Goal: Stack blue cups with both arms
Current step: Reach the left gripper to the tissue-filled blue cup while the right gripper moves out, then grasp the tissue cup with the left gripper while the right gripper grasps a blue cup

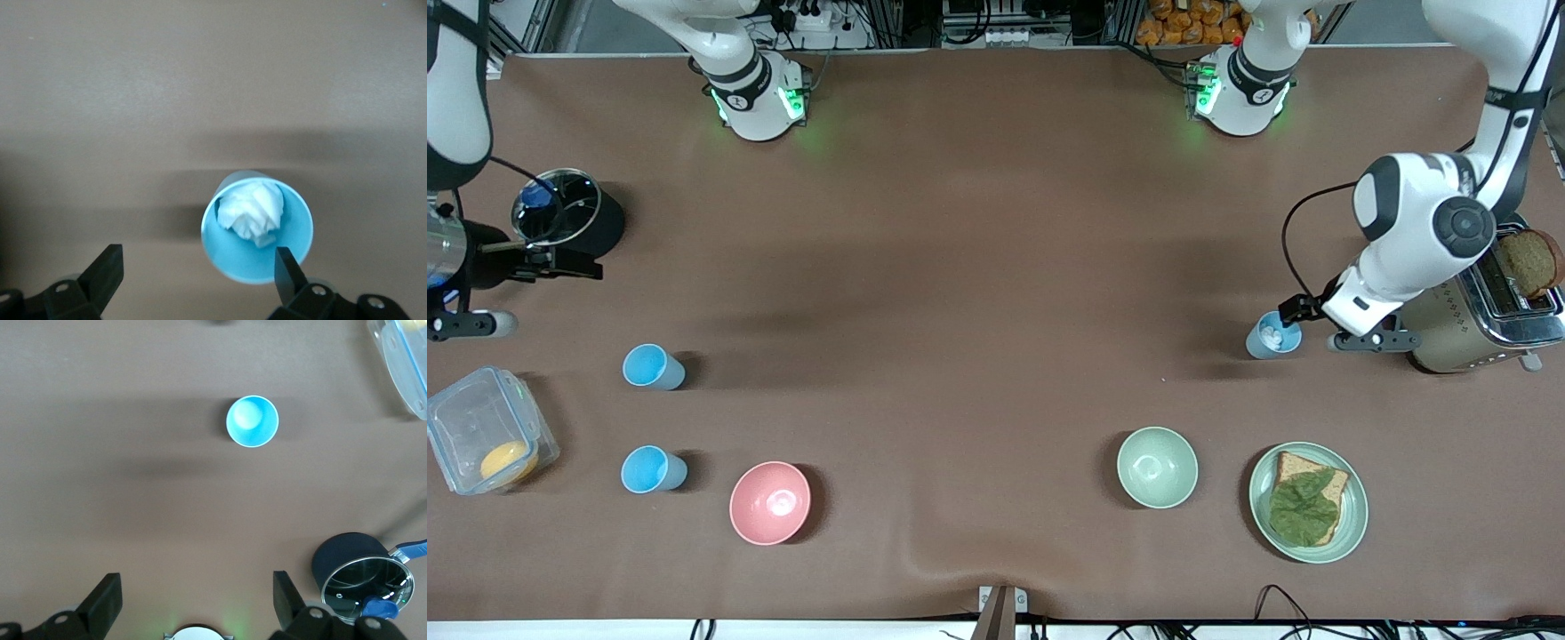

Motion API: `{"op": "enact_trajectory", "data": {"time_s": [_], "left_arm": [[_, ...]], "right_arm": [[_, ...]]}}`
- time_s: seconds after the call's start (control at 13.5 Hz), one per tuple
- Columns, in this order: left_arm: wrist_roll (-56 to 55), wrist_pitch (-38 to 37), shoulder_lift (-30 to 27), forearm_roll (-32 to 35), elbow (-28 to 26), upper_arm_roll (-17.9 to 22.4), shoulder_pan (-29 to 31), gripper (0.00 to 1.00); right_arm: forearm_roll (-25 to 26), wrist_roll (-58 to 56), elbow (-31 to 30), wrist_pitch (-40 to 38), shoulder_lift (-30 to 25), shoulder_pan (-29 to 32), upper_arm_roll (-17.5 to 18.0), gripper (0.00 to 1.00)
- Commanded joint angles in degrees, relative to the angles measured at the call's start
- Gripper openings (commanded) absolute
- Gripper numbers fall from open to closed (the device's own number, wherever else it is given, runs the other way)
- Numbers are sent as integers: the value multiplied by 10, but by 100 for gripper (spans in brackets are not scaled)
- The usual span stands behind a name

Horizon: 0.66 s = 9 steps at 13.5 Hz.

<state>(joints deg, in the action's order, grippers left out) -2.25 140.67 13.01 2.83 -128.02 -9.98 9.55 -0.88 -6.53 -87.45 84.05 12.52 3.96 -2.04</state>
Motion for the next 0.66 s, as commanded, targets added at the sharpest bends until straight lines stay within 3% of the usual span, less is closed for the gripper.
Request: {"op": "enact_trajectory", "data": {"time_s": [0.0,0.22,0.37,0.44,0.59], "left_arm": [[14,28,32,-8,4,-6,7,96],[14,29,52,-8,10,-7,6,65],[14,29,56,-8,14,-7,3,16],[15,28,57,-8,15,-6,1,0],[16,24,56,-7,19,-7,0,0]], "right_arm": [[8,-7,13,14,42,11,3,100],[7,-7,11,45,101,23,3,100],[1,-8,11,78,128,32,3,100],[4,-8,11,87,141,33,3,100],[1,-23,11,108,169,49,3,100]]}}
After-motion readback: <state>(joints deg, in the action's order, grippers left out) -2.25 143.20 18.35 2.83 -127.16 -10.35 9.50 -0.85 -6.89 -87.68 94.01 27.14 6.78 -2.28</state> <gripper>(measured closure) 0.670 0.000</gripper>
